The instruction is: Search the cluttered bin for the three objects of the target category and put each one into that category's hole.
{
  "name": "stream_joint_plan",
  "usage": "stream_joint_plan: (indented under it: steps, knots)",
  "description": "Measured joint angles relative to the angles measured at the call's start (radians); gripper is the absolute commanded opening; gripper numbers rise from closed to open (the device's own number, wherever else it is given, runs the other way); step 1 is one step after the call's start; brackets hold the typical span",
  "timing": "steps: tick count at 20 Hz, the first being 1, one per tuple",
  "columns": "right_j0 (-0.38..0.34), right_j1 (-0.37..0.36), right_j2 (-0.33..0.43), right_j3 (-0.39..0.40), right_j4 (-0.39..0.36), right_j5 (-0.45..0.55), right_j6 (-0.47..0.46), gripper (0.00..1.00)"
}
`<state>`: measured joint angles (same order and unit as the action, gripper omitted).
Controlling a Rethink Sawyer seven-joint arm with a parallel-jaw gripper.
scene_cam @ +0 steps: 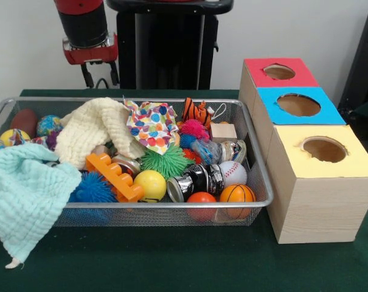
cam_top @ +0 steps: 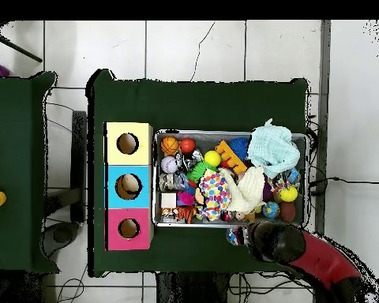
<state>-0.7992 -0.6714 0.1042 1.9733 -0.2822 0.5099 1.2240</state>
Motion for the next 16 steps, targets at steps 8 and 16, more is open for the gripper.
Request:
stream_joint_plan:
  steps: [8,16]
  knots:
    - [-0.053,-0.001,-0.023,0.071,0.0,0.0,0.0,1.0]
    - [-0.072,-0.006,-0.045,0.154,0.0,-0.029,0.0,1.0]
